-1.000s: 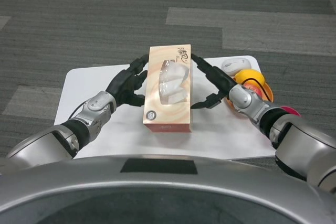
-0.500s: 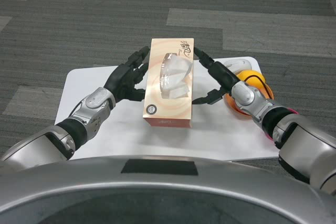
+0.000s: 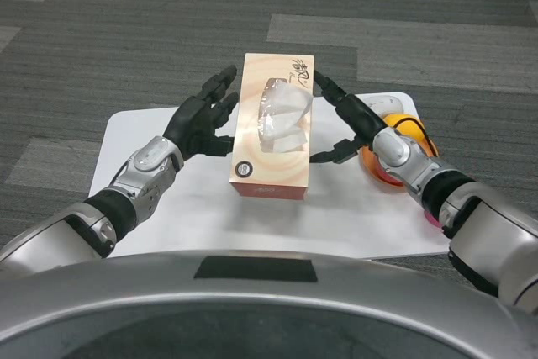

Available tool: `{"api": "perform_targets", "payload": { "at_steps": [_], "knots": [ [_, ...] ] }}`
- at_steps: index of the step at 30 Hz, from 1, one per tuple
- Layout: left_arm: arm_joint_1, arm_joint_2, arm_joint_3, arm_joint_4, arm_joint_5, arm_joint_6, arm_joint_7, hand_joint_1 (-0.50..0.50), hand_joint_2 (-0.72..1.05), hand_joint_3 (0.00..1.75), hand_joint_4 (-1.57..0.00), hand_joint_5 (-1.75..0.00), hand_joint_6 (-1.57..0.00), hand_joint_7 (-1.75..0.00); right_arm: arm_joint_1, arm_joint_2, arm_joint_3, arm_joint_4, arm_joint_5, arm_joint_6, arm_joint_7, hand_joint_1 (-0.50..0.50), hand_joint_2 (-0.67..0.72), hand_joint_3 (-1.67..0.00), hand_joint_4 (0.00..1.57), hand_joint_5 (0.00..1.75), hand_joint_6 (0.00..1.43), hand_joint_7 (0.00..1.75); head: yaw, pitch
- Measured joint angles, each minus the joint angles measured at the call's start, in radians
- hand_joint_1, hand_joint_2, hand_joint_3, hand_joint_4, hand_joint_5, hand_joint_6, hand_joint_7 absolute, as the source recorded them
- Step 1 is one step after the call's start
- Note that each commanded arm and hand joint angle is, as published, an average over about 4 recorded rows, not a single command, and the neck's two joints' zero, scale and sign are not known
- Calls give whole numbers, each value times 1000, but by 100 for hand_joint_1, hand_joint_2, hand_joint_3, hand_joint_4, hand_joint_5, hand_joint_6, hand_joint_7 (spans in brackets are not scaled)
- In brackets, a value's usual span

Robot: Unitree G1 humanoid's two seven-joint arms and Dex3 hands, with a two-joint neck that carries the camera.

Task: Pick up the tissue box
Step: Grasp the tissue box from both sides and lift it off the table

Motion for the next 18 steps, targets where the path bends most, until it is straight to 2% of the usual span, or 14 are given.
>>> {"api": "perform_targets", "payload": {
  "at_steps": [18],
  "knots": [
    [10, 4, 20, -52, 1, 0, 0, 50, 105, 17, 0, 0, 0, 0, 0, -15, -17, -39, 2, 5, -1, -46, -54, -48, 0, 0, 0, 0, 0, 3]
  ]
}}
